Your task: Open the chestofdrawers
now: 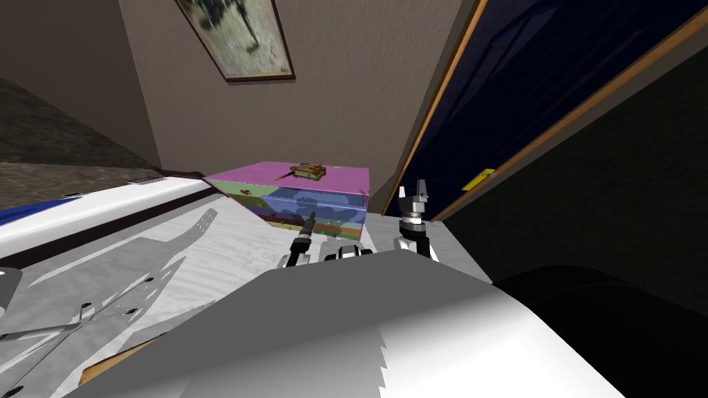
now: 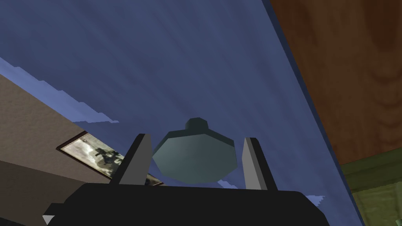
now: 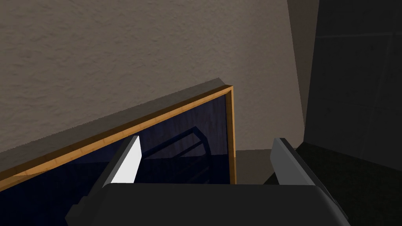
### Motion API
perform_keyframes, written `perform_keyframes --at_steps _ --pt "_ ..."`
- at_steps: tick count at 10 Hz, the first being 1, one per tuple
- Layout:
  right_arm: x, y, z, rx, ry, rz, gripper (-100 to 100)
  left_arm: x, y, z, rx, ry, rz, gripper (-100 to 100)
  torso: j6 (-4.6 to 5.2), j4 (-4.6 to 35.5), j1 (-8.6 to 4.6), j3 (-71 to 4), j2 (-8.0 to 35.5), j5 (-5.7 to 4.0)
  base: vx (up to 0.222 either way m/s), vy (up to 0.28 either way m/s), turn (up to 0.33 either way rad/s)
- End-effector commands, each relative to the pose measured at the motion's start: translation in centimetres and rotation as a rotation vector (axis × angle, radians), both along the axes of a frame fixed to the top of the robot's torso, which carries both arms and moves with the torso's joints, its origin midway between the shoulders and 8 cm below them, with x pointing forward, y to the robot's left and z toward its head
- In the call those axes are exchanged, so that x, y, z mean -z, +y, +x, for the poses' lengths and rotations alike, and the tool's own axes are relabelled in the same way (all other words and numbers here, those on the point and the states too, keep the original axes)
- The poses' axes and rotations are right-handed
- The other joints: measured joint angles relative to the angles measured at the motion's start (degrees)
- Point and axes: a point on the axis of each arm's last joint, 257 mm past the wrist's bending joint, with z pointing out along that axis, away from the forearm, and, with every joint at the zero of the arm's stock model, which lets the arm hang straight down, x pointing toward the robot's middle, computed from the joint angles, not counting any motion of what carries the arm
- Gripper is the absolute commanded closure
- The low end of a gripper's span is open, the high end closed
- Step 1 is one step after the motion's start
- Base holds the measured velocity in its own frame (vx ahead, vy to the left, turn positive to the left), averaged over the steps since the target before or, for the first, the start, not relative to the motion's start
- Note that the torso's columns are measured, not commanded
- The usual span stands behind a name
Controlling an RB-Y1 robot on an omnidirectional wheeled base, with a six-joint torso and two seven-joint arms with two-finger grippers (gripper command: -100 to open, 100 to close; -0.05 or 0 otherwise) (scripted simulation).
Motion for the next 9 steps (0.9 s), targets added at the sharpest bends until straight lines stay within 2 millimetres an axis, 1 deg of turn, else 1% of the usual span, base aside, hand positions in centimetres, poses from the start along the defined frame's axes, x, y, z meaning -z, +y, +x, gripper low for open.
perform_keyframes --at_steps 1,3,6,7,9 --pt "0.0 0.0 0.0 0.0 0.0 0.0 0 -0.1 0.0 -0.1 0.001 -0.001 0.0 100 0.01 0.0 -0.03 0.02 0.05 0.0 -0.095 0.019 0.007" --pt "0.0 0.0 0.0 0.0 0.0 0.0 0 0.0 0.0 -0.7 0.005 0.0 0.001 100 0.04 -0.04 -0.06 -0.11 -0.14 -0.02 -0.137 0.048 0.02" --pt "0.0 0.0 0.0 0.0 0.0 0.0 0 -0.3 -0.2 -1.3 0.013 -0.005 -0.001 100 0.03 0.02 -0.07 0.06 0.11 0.01 -0.199 0.049 0.026" --pt "0.0 0.0 0.0 0.0 0.0 0.0 0 -0.1 -0.1 -1.2 0.011 0.0 0.002 100 0.05 0.03 -0.06 0.02 0.05 -0.01 -0.097 0.029 0.005" --pt "0.0 0.0 0.0 0.0 0.0 0.0 0 0.4 -0.5 0.6 0.036 -0.004 -0.003 100 0.06 -0.07 -0.2 -0.18 -0.29 -0.03 -0.106 -0.02 0.091"
